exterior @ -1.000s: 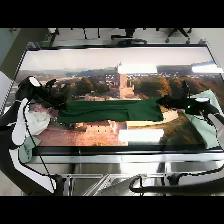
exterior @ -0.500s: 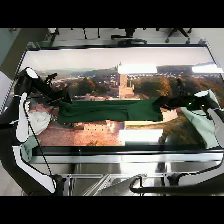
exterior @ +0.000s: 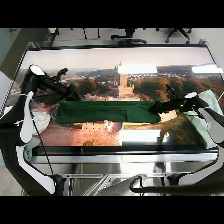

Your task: Fold the shirts.

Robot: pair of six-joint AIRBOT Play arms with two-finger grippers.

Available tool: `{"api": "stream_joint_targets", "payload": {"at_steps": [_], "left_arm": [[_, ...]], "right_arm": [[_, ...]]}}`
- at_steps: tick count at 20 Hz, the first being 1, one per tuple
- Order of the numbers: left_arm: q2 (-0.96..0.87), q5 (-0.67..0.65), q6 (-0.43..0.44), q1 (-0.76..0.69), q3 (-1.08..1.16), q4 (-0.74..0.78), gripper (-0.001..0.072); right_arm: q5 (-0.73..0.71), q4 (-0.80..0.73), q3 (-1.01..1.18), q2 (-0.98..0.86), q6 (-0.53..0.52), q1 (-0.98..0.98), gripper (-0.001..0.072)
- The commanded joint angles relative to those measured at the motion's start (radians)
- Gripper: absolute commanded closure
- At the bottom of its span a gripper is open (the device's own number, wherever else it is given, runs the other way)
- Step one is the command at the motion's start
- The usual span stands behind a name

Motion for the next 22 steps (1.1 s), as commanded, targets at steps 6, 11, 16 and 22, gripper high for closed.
{"api": "stream_joint_targets", "payload": {"at_steps": [6, 11, 16, 22], "left_arm": [[-0.12, 0.427, 0.005, -0.448, 0.002, -0.028, 0.0694], [-0.248, 0.548, -0.053, -0.616, 0.04, -0.03, 0.0694], [-0.299, 0.463, -0.06, -0.652, 0.264, -0.064, 0.0693], [0.045, 0.135, -0.016, -0.426, 0.246, -0.065, 0.0693]], "right_arm": [[0.281, 0.013, 0.203, 0.258, 0.118, -0.018, 0.069], [0.456, 0.013, 0.453, 0.372, 0.247, -0.017, 0.069], [0.485, 0.013, 0.486, 0.362, 0.29, -0.014, 0.069], [0.425, 0.013, 0.486, 0.299, 0.331, 0.114, 0.069]]}}
